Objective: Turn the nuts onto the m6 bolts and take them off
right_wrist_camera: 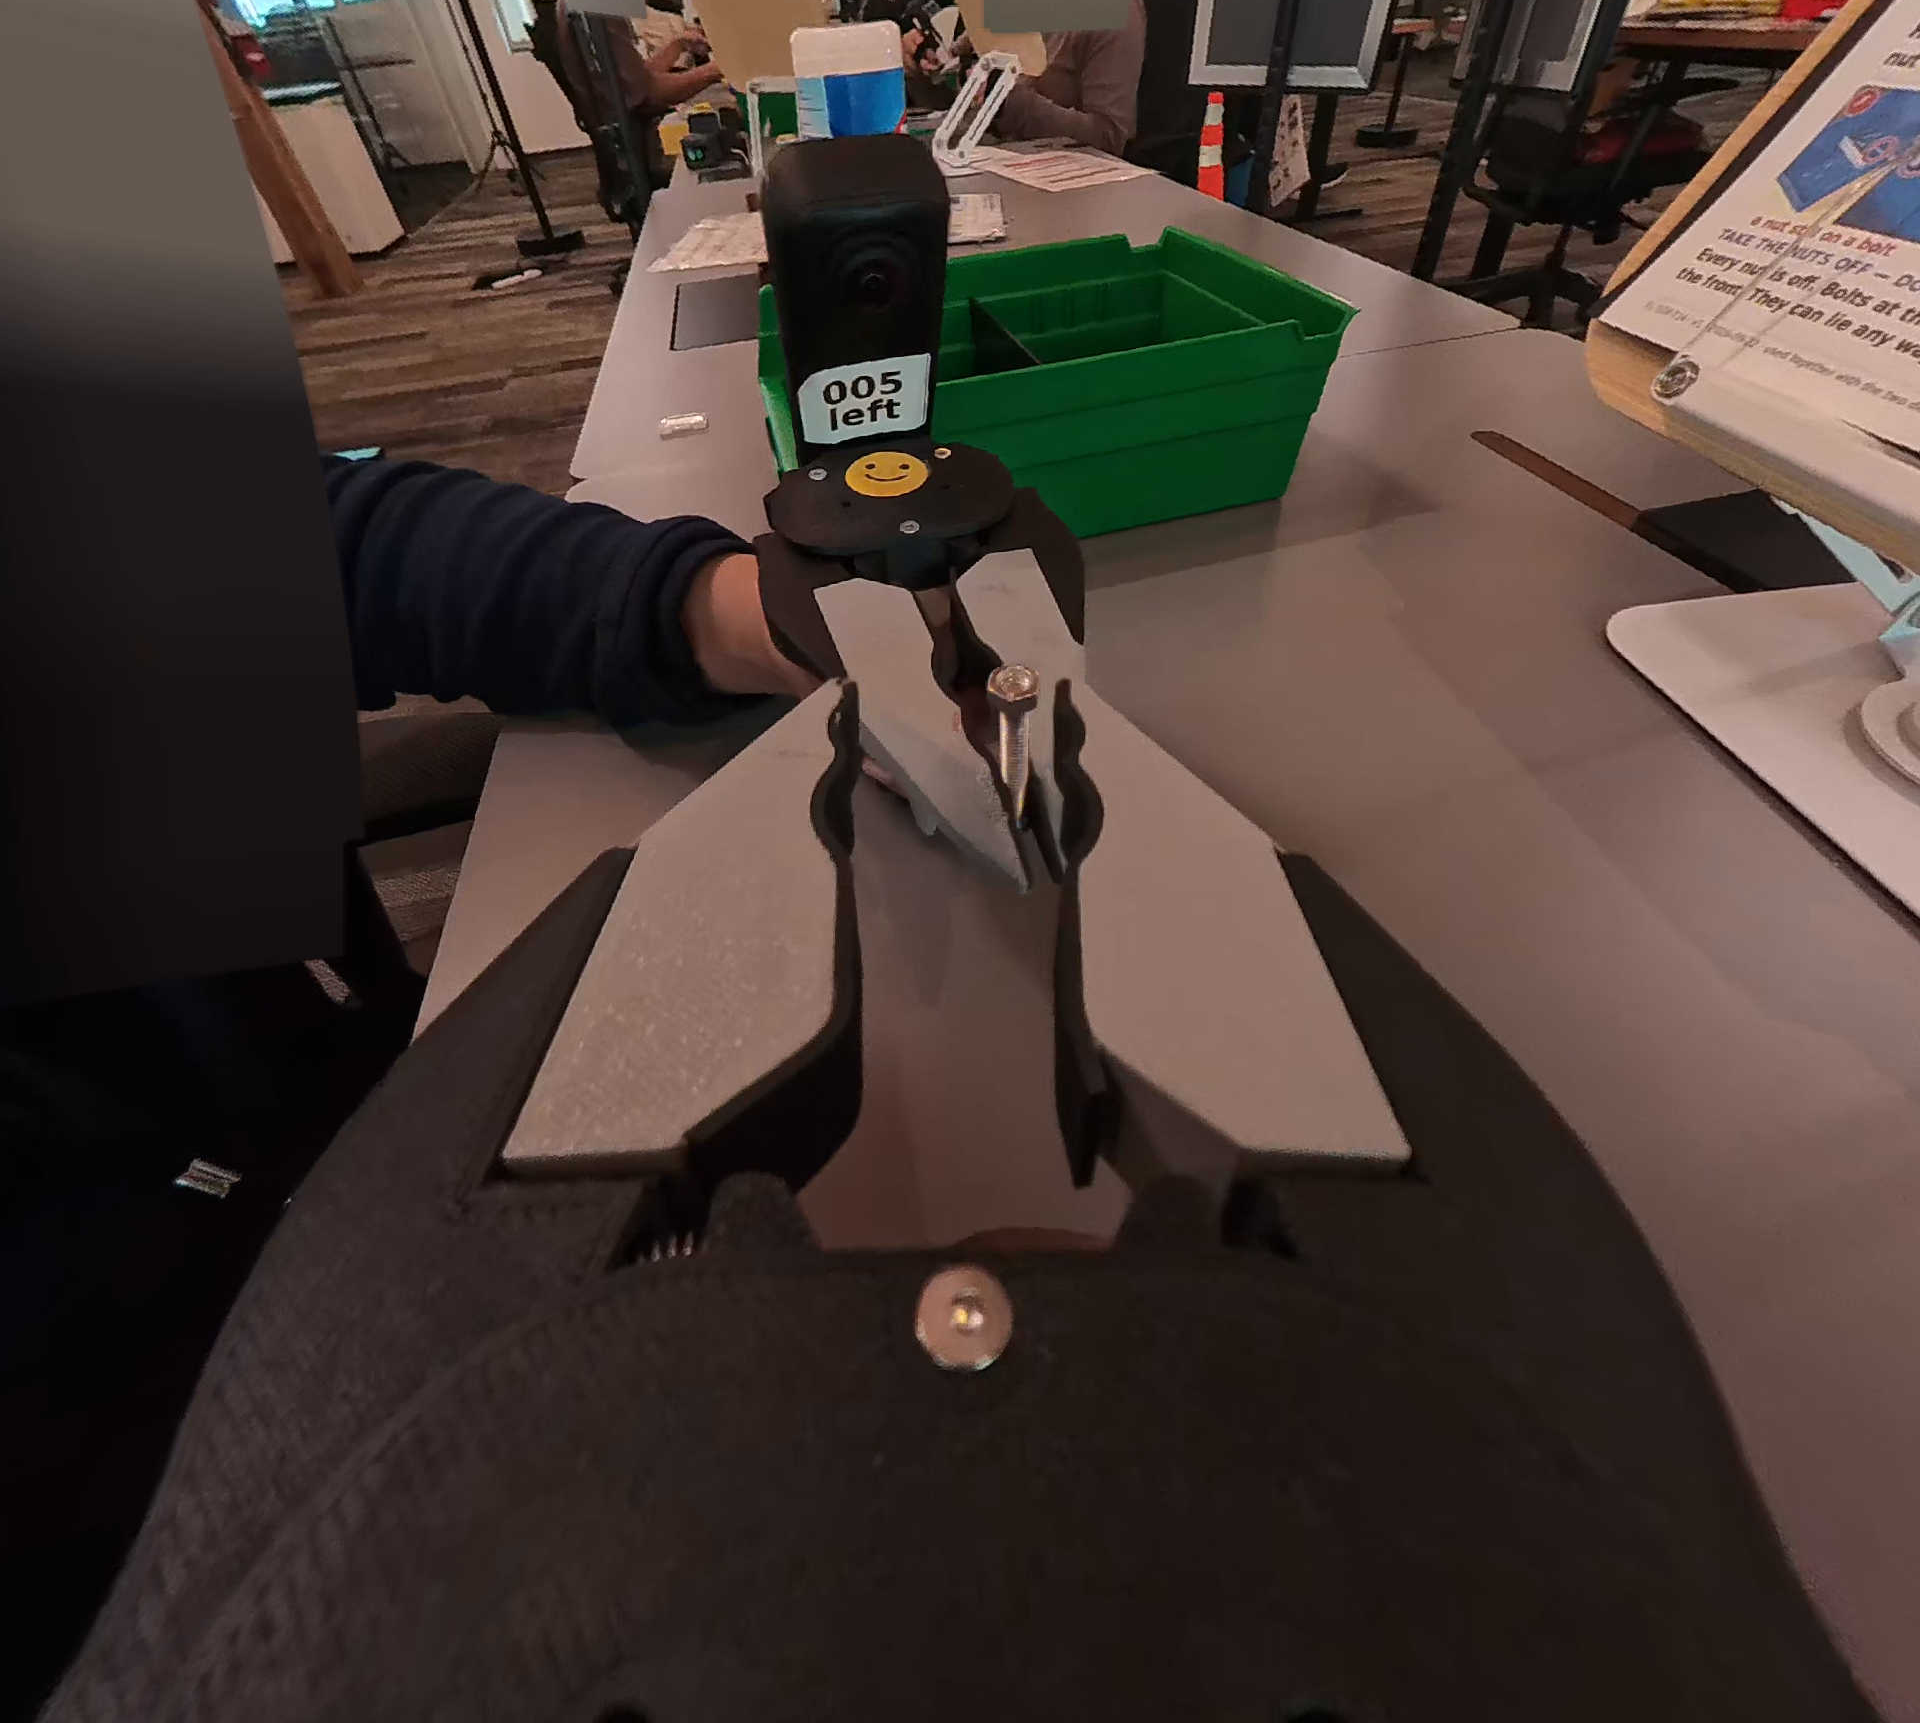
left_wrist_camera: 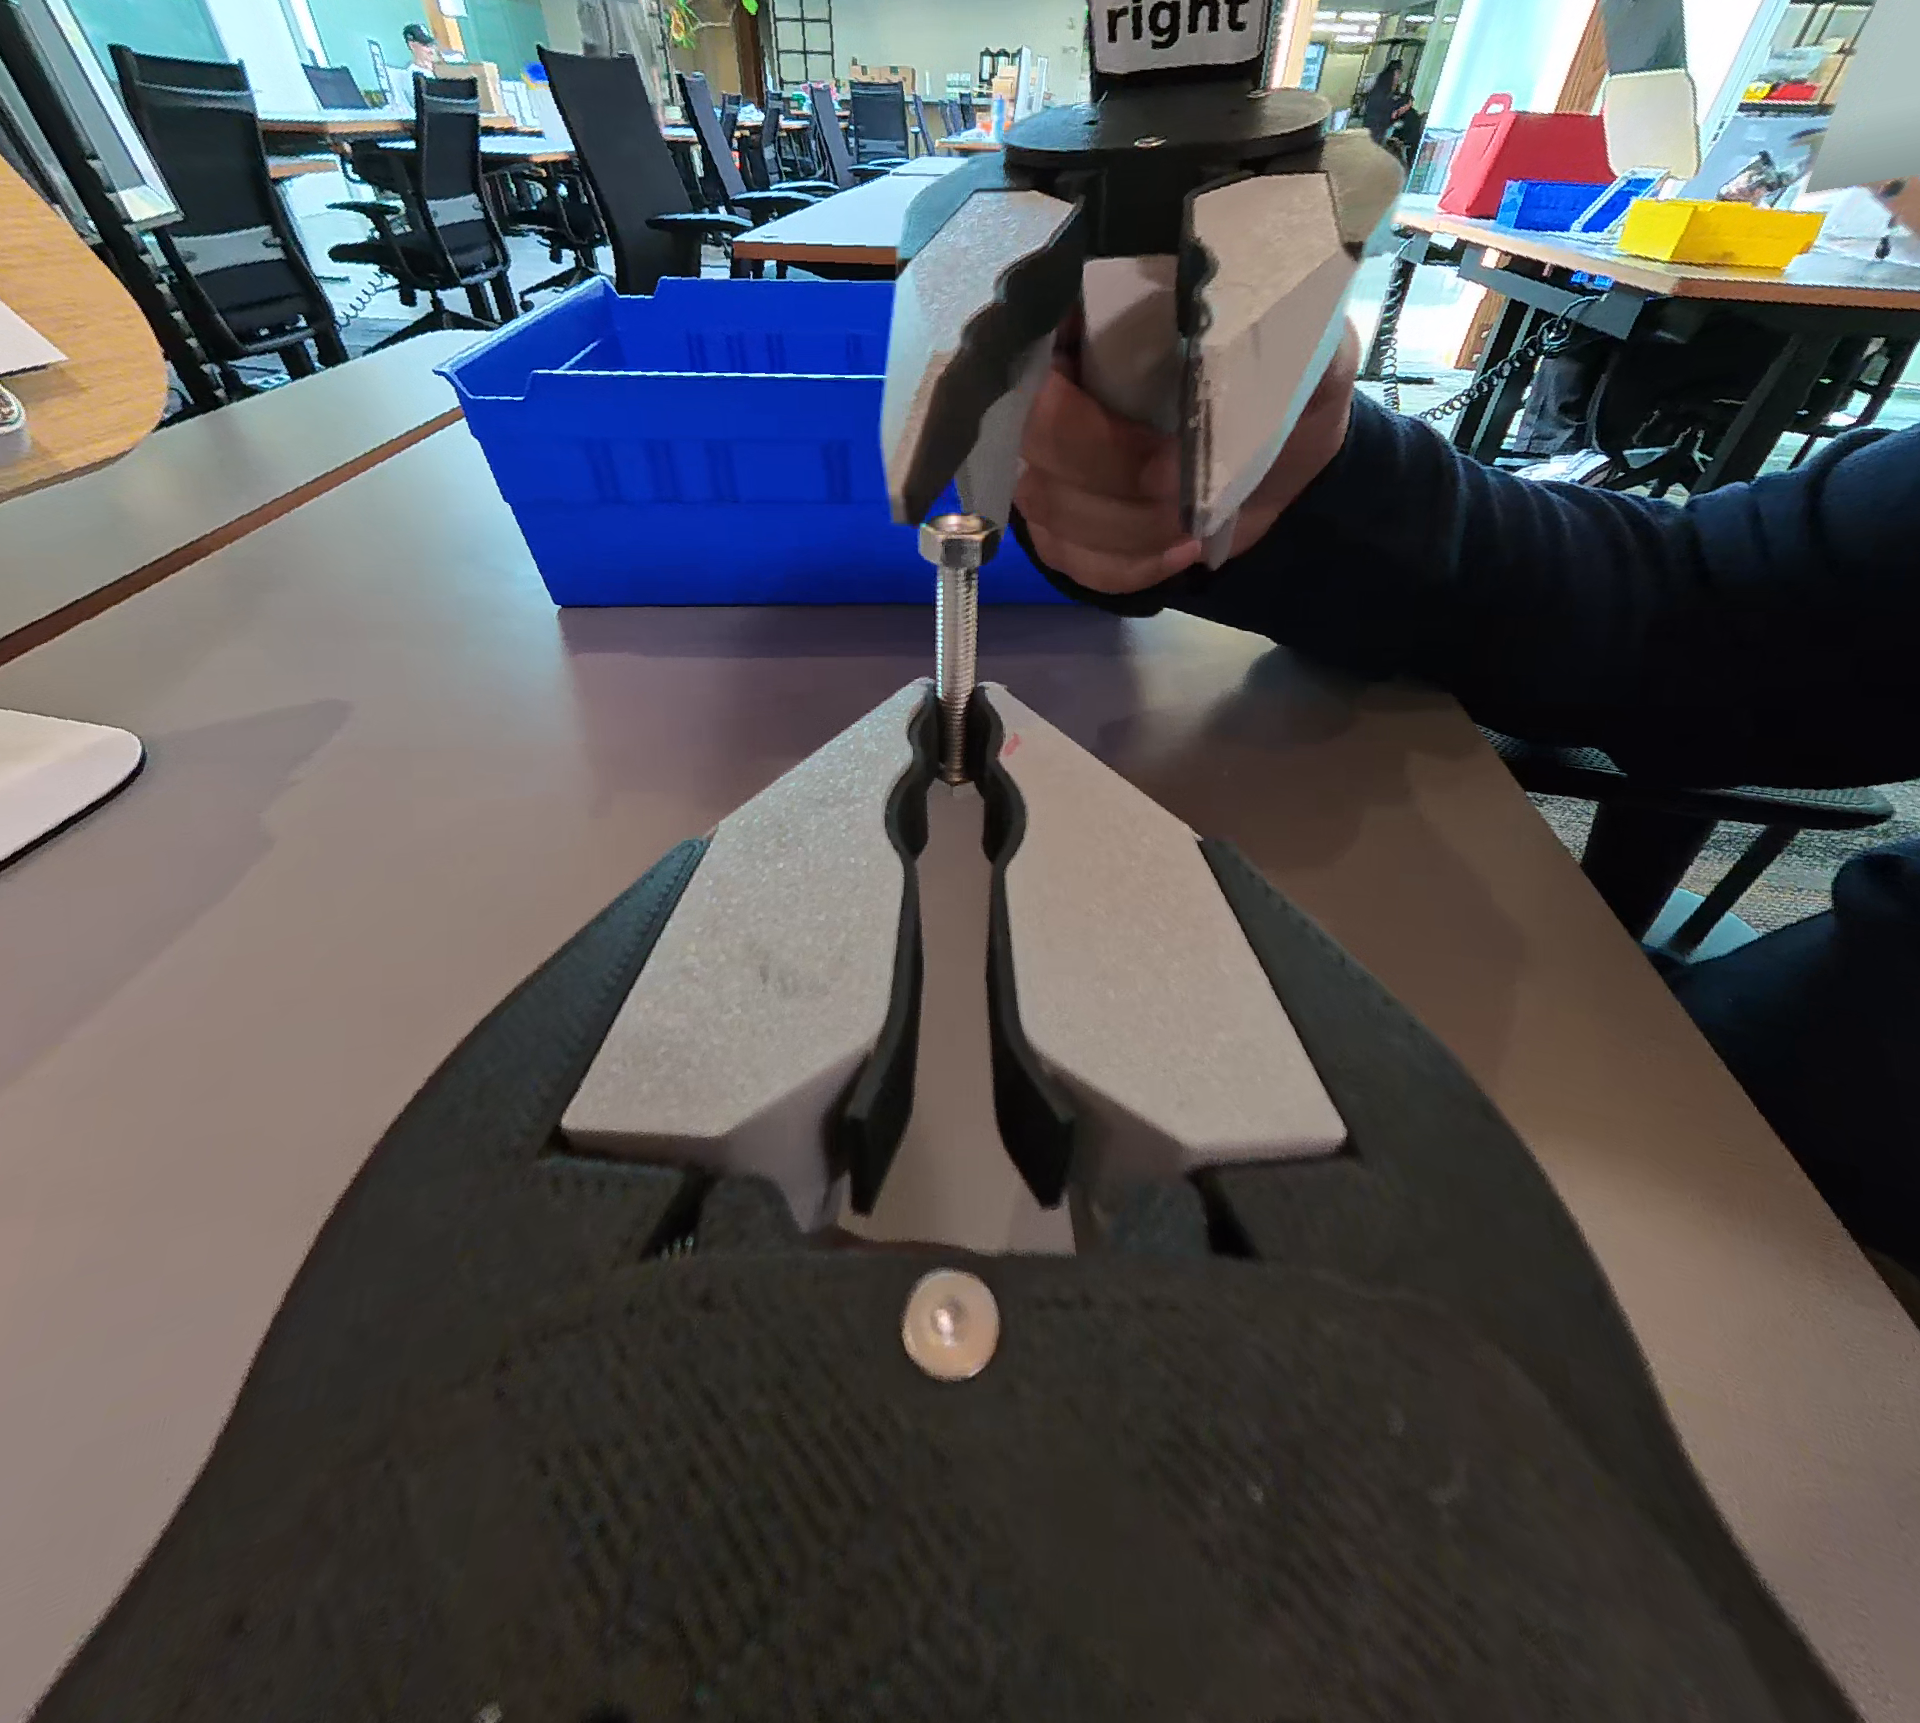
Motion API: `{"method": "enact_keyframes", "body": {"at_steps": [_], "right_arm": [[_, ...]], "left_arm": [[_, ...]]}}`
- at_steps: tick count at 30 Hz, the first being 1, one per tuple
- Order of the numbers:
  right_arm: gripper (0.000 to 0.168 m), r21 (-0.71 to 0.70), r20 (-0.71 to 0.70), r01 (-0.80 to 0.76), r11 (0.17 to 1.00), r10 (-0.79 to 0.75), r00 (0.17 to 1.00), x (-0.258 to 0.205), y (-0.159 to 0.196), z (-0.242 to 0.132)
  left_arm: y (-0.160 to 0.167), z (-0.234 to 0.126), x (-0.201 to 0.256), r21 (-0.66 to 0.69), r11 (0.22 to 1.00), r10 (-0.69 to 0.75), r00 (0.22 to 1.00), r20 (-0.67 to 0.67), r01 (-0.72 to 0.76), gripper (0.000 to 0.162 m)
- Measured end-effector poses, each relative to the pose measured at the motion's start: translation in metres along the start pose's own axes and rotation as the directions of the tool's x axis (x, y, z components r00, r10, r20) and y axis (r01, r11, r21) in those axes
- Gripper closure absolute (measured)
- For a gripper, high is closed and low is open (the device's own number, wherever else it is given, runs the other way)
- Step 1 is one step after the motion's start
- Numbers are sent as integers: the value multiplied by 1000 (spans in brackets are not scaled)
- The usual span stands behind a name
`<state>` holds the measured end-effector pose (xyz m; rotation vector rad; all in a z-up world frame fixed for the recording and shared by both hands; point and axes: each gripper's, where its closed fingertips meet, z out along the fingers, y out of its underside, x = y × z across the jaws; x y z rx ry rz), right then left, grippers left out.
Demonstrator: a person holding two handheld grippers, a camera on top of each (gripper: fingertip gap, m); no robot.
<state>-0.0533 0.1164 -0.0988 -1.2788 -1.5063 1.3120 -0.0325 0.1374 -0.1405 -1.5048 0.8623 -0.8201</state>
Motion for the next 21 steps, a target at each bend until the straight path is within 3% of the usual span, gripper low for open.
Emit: {"method": "enact_keyframes", "body": {"at_steps": [4, 10, 15, 21], "right_arm": [[130, -14, 7, 7, 1000, -7, 1000, -3, 3, 5], [143, 3, 15, 35, 999, -35, 999, -7, 1, -2], [119, 27, -22, -23, 999, 24, 999, 6, -1, 3], [115, -32, 3, 2, 999, -2, 1000, -2, 9, 11]], "left_arm": [[0, 0, 0, 0, 1000, -2, 1000, 3, 2, 159], [1, -3, -12, -1, 999, -32, 998, 51, 32, 159], [2, 1, -4, -15, 1000, -17, 1000, 19, 17, 159], [4, 1, -12, -28, 999, -14, 997, 74, 16, 159]]}}
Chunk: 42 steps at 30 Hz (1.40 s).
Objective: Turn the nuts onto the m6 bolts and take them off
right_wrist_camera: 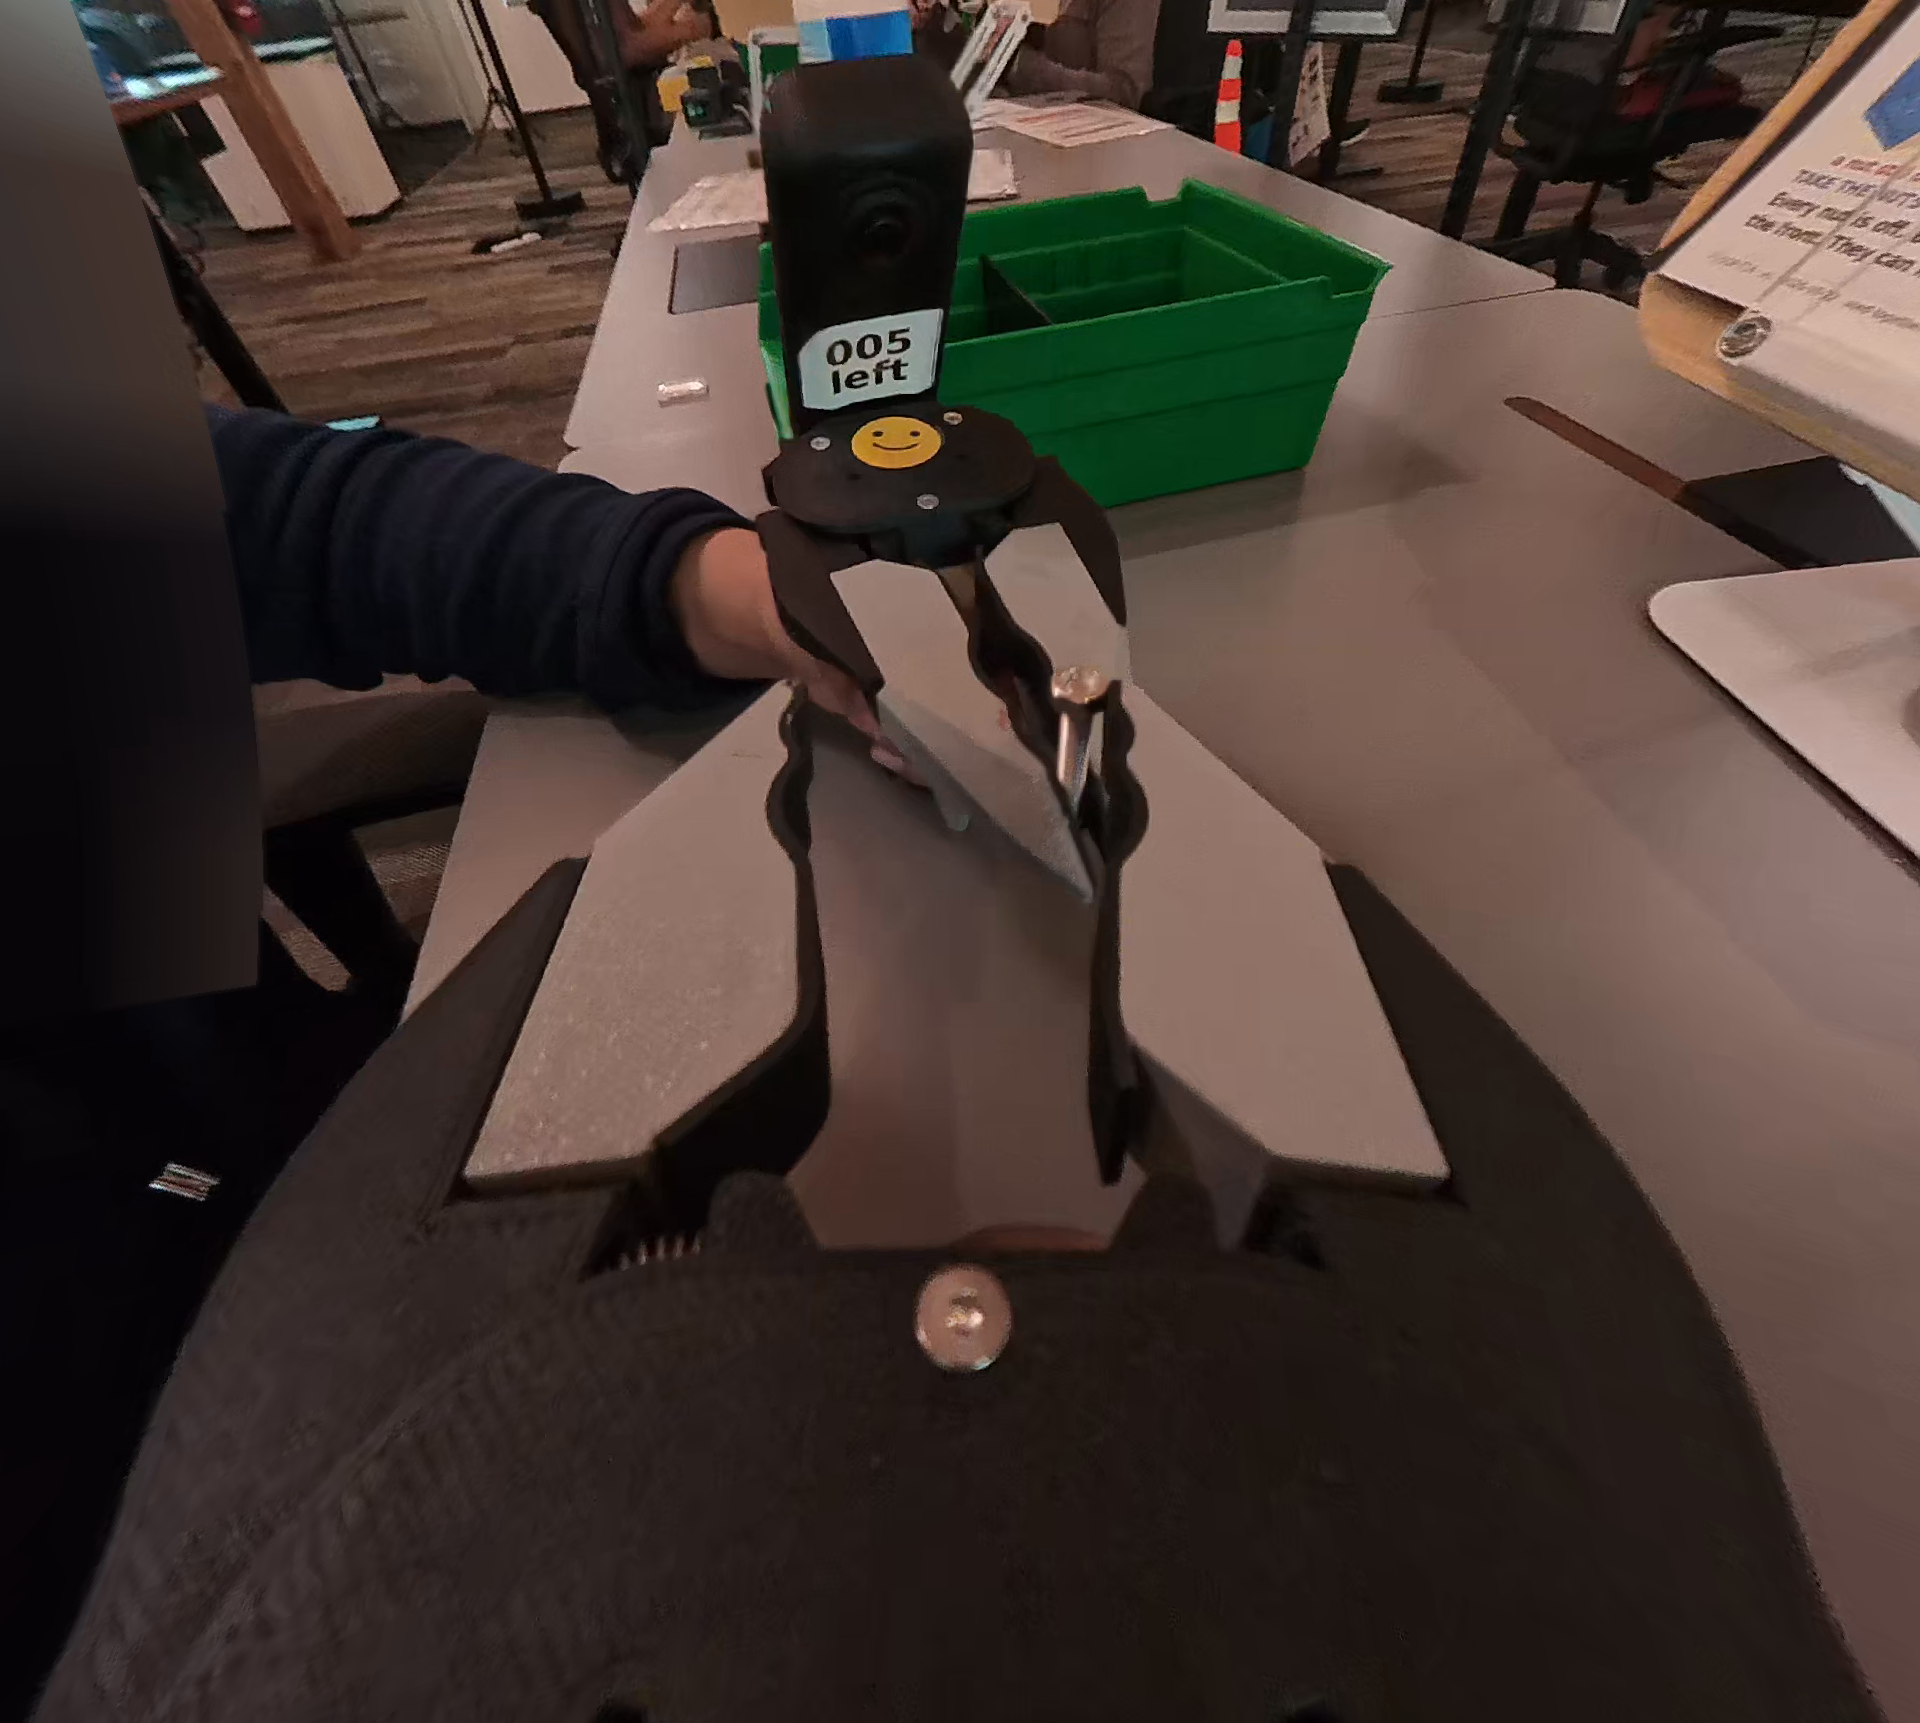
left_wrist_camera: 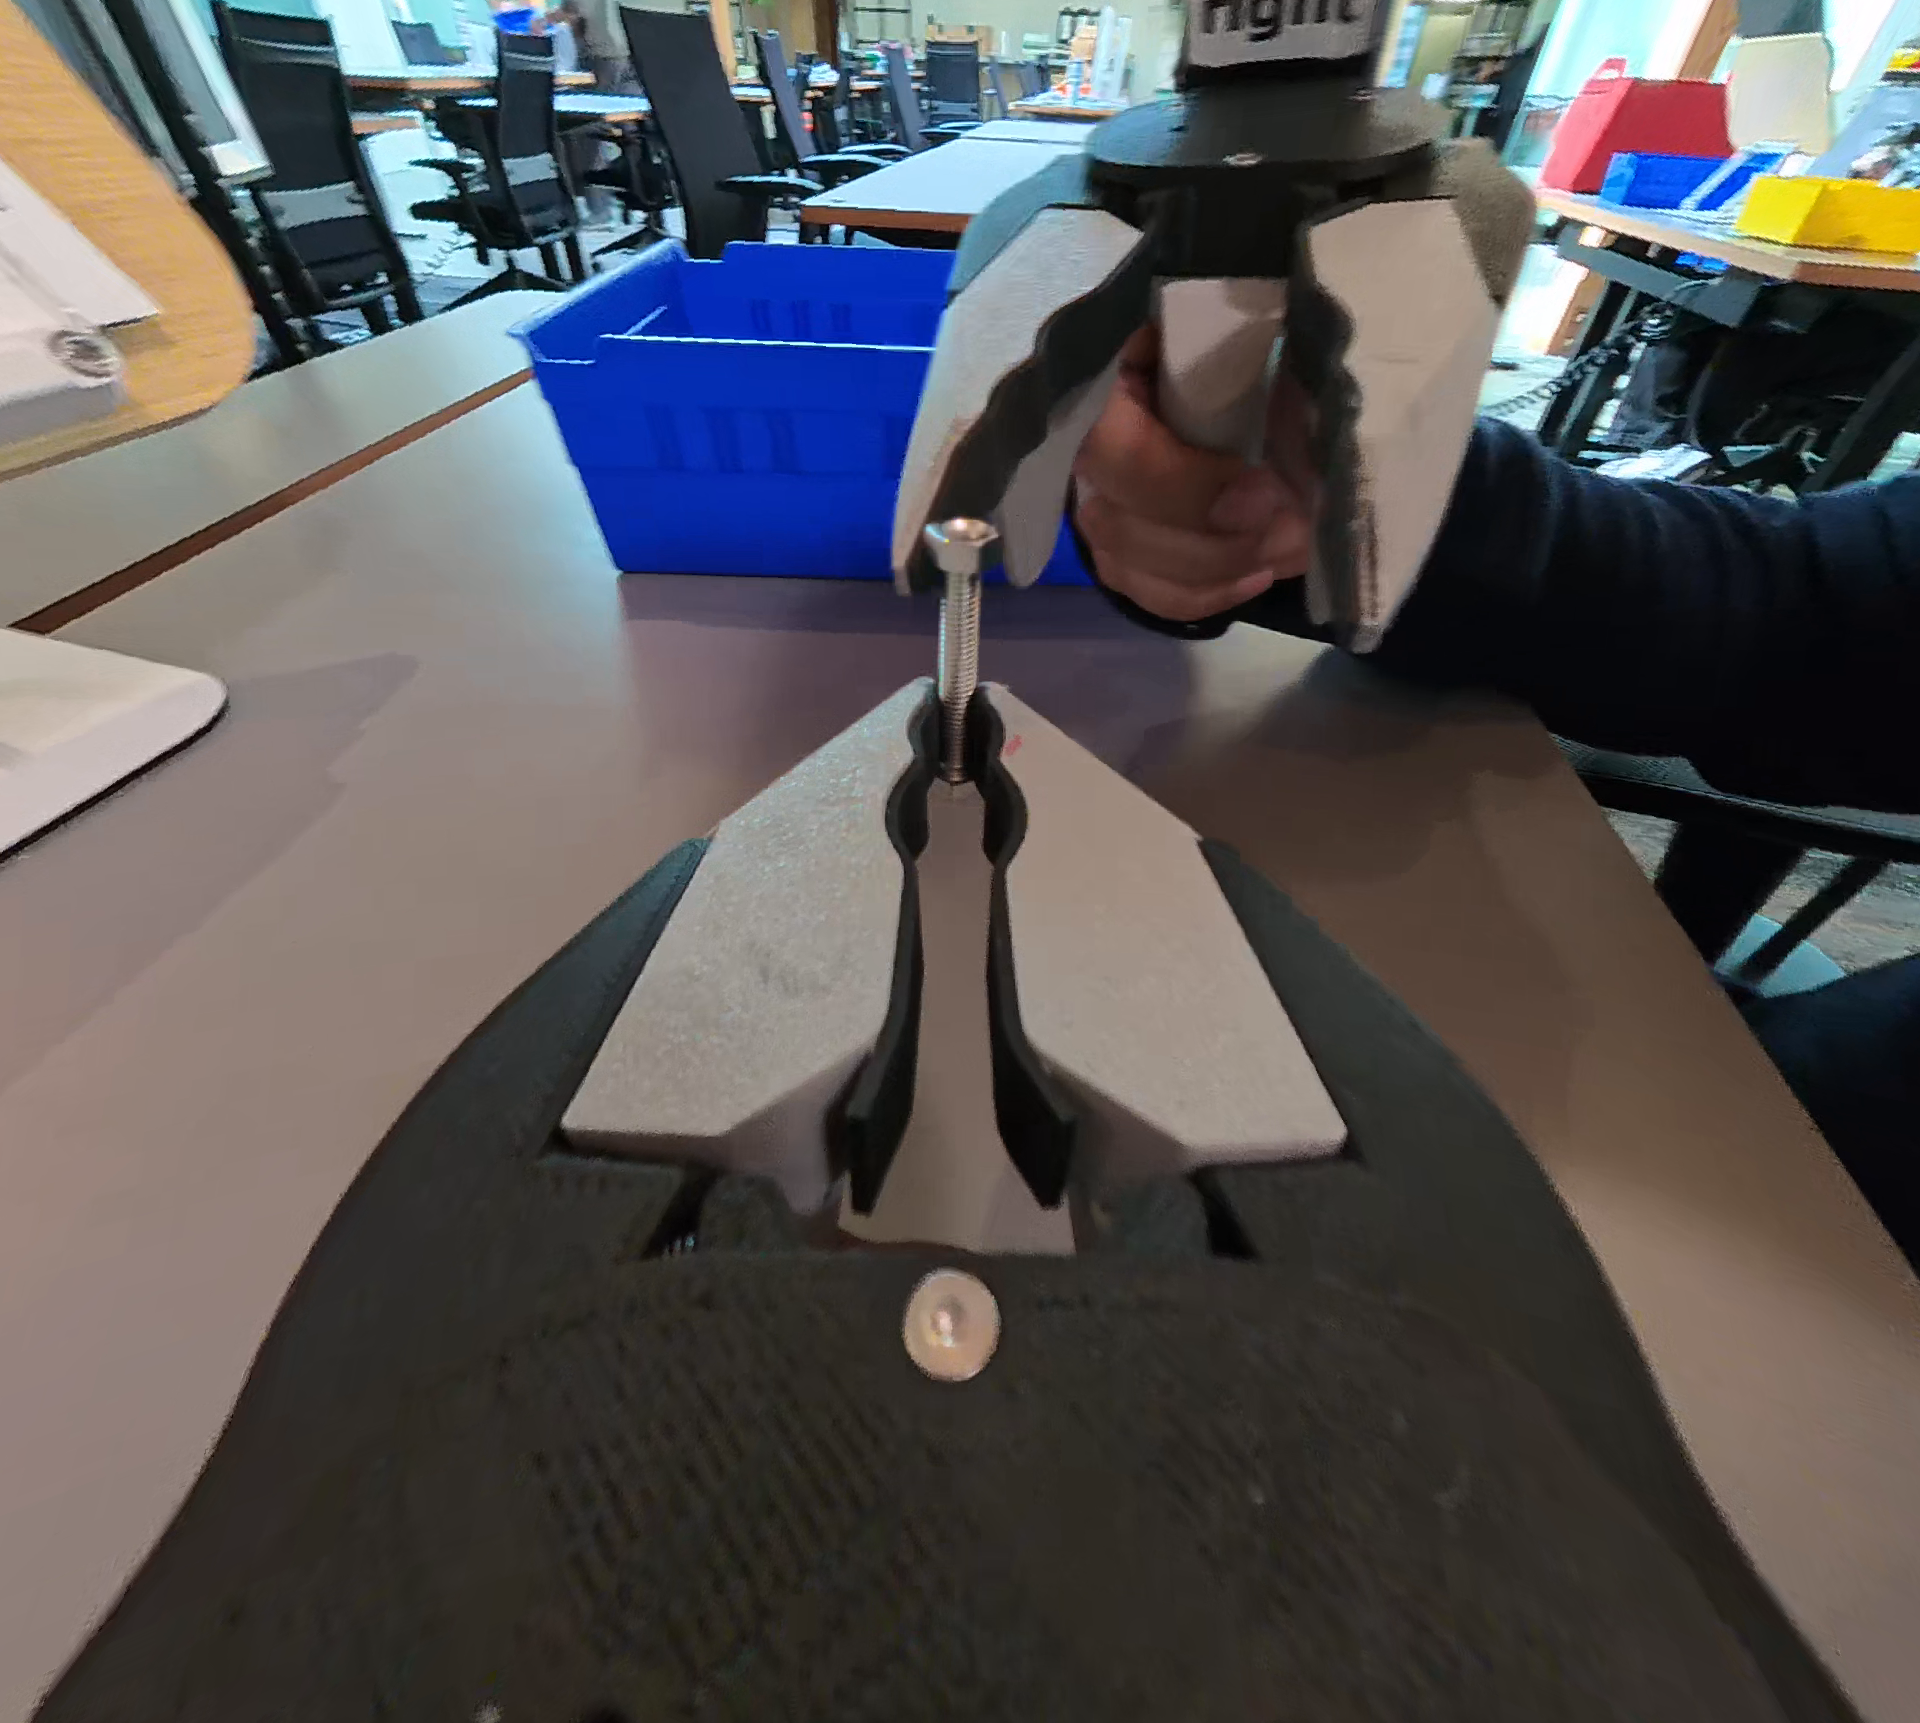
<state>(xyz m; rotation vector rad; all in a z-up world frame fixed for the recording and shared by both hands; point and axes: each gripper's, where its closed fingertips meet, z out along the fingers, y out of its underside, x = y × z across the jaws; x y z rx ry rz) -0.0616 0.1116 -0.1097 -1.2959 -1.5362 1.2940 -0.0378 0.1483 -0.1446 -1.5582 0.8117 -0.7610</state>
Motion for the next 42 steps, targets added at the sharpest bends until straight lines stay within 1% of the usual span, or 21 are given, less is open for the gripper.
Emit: {"method": "enact_keyframes", "body": {"at_steps": [1, 3, 5, 8, 12, 14, 15, 16, 17, 19, 22, 25, 27, 28, 30, 31, 32, 35, 37, 40, 42], "right_arm": [[114, -5, -13, 8, 1000, -8, 1000, 1, 1, -2], [132, 33, 10, 11, 999, -12, 1000, -3, -5, -9], [130, 71, -3, -5, 997, 5, 1000, 2, -12, -12], [118, 89, -26, -40, 995, 42, 999, 11, -15, -7], [115, 32, -10, -43, 999, 43, 999, 8, -4, 9], [104, 8, -20, -26, 1000, 26, 999, 6, -1, 8], [106, -5, -31, -14, 1000, 14, 999, 7, 1, 5], [147, 0, 23, -9, 1000, 9, 1000, -2, 1, -1], [149, 36, 61, -30, 999, 28, 998, -8, -4, -5], [138, 77, 49, -70, 995, 67, 997, -1, -11, -10], [120, 106, 11, -111, 988, 110, 994, 13, -16, -9], [115, 86, -7, -150, 985, 151, 989, 20, -12, 1], [115, 48, 26, -155, 987, 154, 988, 14, -6, 9], [118, 26, 49, -154, 988, 153, 987, 9, -2, 11], [106, 1, 41, -146, 989, 145, 989, 7, 2, 9], [120, 14, 66, -130, 991, 129, 990, 3, -1, 4], [145, 57, 113, -121, 991, 114, 987, -5, -8, -3], [136, 141, 66, -134, 981, 125, 990, 7, -21, -15], [125, 140, 44, -163, 977, 159, 986, 16, -19, -14], [115, 110, 20, -196, 974, 195, 981, 24, -11, -2], [115, 78, 38, -190, 979, 188, 981, 20, -7, 7]], "left_arm": [[0, -2, -6, 0, 1000, -12, 1000, 24, 12, 159], [1, -6, -17, 1, 998, -61, 997, 53, 61, 159], [0, -8, -21, 15, 997, -80, 995, 59, 80, 159], [0, -4, -12, 7, 997, -71, 997, 24, 71, 159], [0, 3, 2, 0, 997, -71, 997, -26, 71, 159], [3, 0, -14, -19, 999, -36, 997, 67, 37, 158], [3, -5, -28, -17, 999, -38, 991, 130, 41, 159], [2, -13, -43, 5, 997, -78, 980, 183, 79, 159], [0, -20, -51, 38, 991, -135, 974, 182, 131, 159], [-2, -28, -59, 72, 980, -194, 965, 176, 184, 159], [-3, -20, -46, 53, 985, -172, 977, 129, 166, 159], [1, -4, -15, -9, 995, -103, 994, 37, 103, 159], [-1, 2, -3, -11, 997, -81, 997, 10, 81, 159], [-4, 2, -4, 1, 997, -78, 997, 21, 78, 159], [-4, -5, -20, 3, 998, -61, 994, 91, 61, 159], [-3, -12, -36, 11, 996, -91, 983, 158, 90, 159], [0, -19, -52, 20, 991, -134, 968, 212, 132, 159], [9, -28, -70, -3, 986, -158, 950, 267, 165, 159], [6, -22, -57, -2, 987, -159, 963, 217, 164, 159], [6, -5, -27, -41, 990, -126, 986, 113, 132, 159], [5, 3, -11, -53, 992, -112, 991, 66, 116, 159]]}}
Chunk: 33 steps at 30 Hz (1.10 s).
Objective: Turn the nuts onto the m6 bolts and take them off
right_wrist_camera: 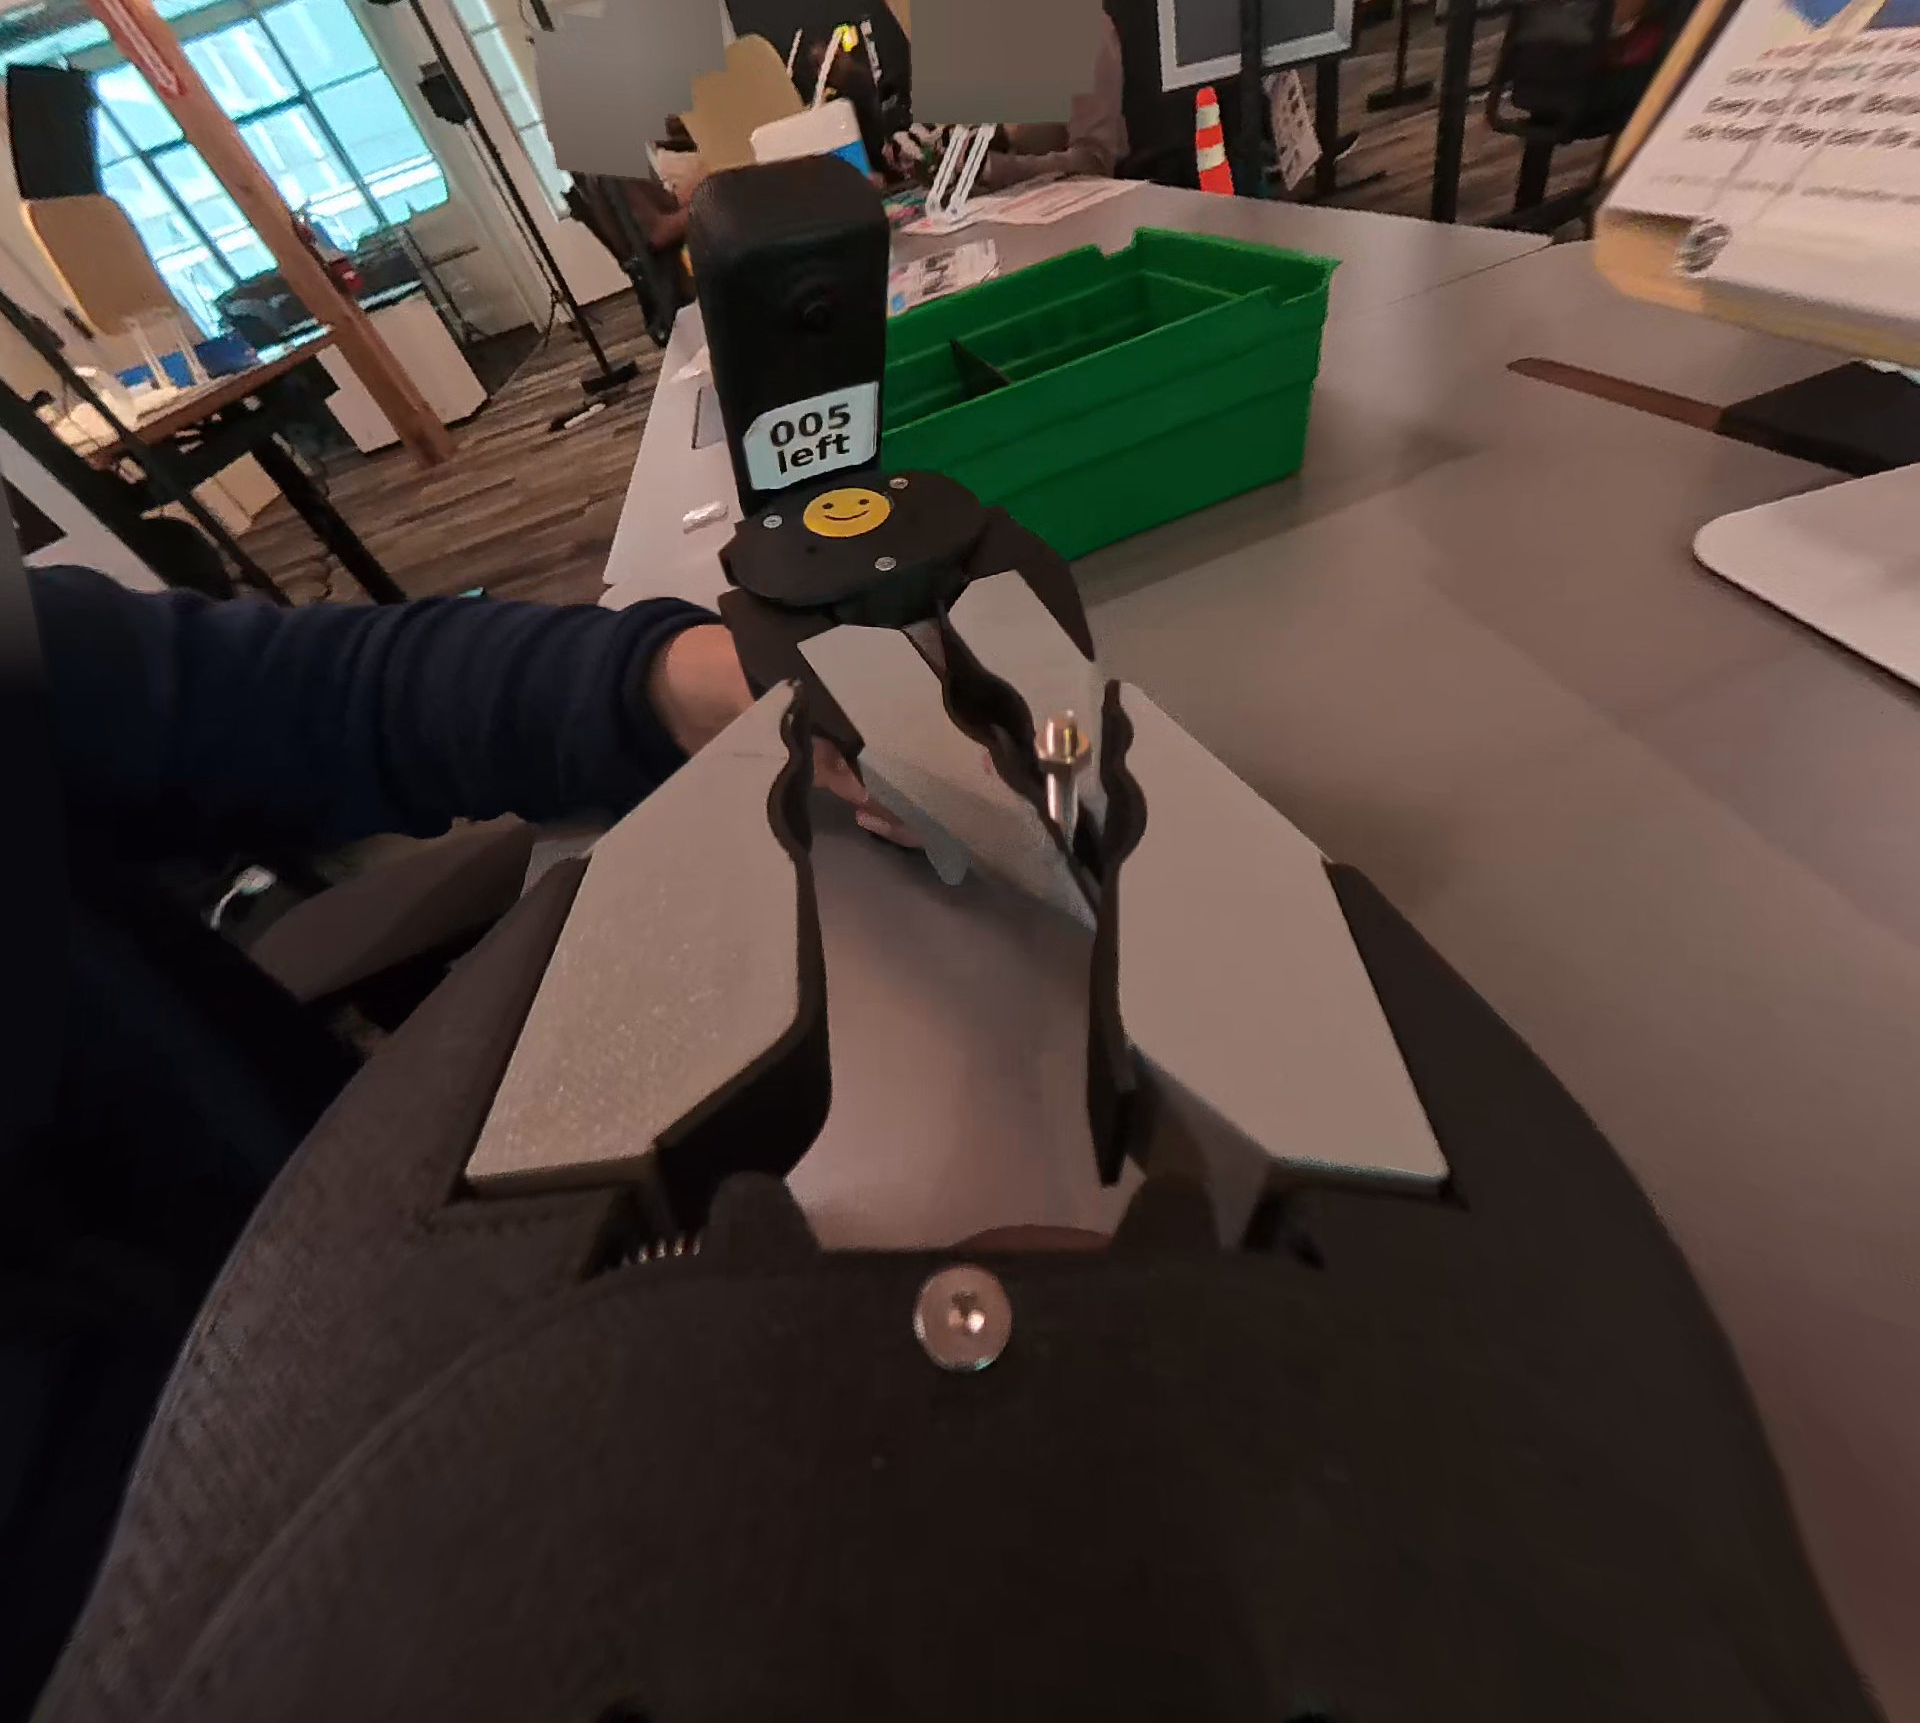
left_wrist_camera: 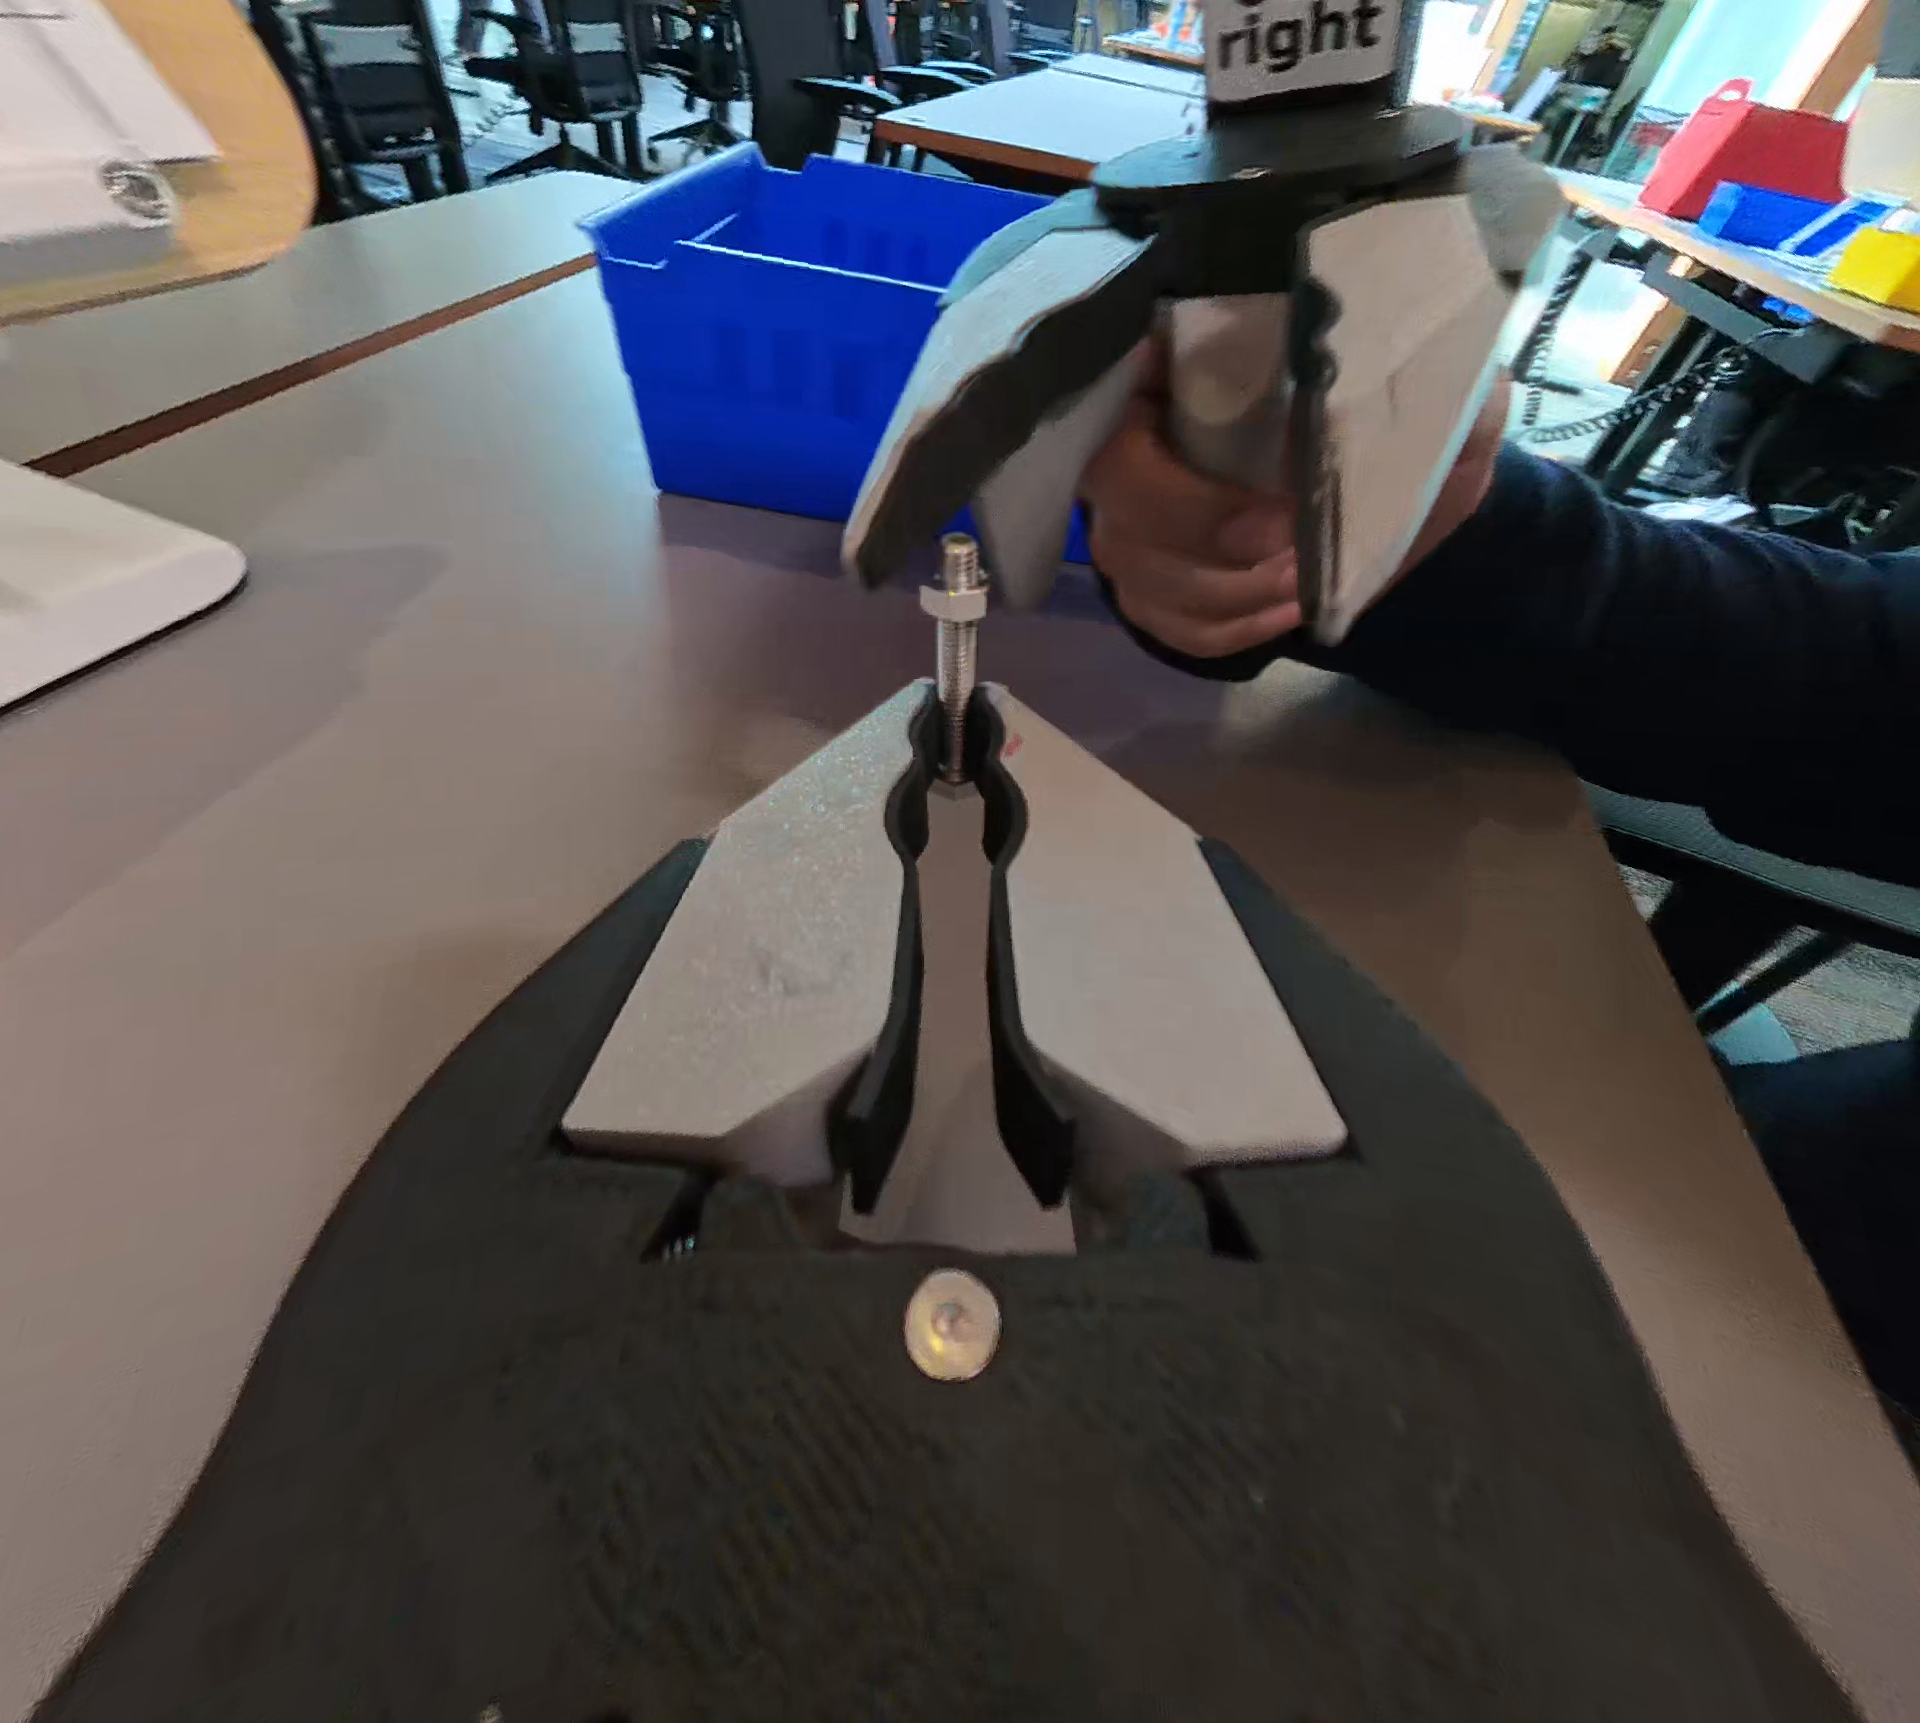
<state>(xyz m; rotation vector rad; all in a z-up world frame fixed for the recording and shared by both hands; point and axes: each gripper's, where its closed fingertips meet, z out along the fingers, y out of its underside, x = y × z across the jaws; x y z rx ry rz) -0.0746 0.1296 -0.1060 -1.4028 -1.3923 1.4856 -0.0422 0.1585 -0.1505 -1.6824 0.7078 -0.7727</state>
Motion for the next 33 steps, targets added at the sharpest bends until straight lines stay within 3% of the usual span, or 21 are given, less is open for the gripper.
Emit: {"method": "enact_keyframes", "body": {"at_steps": [2, 5, 7, 8, 9, 11, 19, 21, 22, 23, 26, 28, 31, 33], "right_arm": [[115, -21, 43, 4, 1000, -3, 999, -9, 4, 5], [99, -40, -13, 26, 999, -27, 1000, -3, 6, -4], [127, -5, 56, 18, 1000, -17, 998, -13, 2, -14], [141, 24, 53, -12, 1000, 10, 999, -10, -2, -17], [126, 39, 22, -34, 999, 33, 999, -2, -4, -19], [114, 61, -3, -48, 997, 48, 999, 6, -8, -18], [113, 32, 55, -31, 999, 30, 998, -4, -2, 3], [106, 23, 34, -14, 1000, 13, 999, -3, -1, 1], [126, 15, 39, 1, 1000, -2, 999, -4, 0, -3], [132, 37, 48, 5, 999, -7, 999, -6, -3, -8], [123, 105, 4, -28, 994, 28, 1000, 7, -15, -15], [112, 113, -10, -74, 991, 75, 997, 15, -15, -12], [109, 58, -4, -107, 993, 108, 994, 17, -3, 0], [112, 39, 47, -110, 993, 108, 993, 7, 0, 4]], "left_arm": [[0, 2, 4, -6, 1000, 15, 1000, -1, -15, 159], [1, -5, -22, -18, 998, 66, 990, 121, -65, 156], [-5, -15, -42, 41, 999, -16, 982, 188, 9, 159], [-9, -19, -42, 71, 996, -61, 986, 153, 50, 159], [-12, -21, -40, 90, 994, -73, 990, 124, 62, 159], [-15, -23, -40, 82, 996, -30, 988, 151, 17, 159], [-16, -6, -1, 78, 996, -54, 999, 1, 54, 159], [-17, -11, -18, 95, 993, -80, 994, 68, 74, 159], [-17, -17, -33, 111, 989, -113, 986, 122, 100, 159], [-16, -23, -46, 123, 984, -150, 976, 155, 132, 159], [-7, -26, -53, 90, 979, -193, 971, 142, 181, 159], [-10, -16, -32, 77, 981, -183, 981, 60, 178, 159], [-10, -3, 2, 38, 992, -119, 992, -35, 121, 159], [-9, -1, -4, 44, 992, -118, 993, 13, 117, 159]]}}
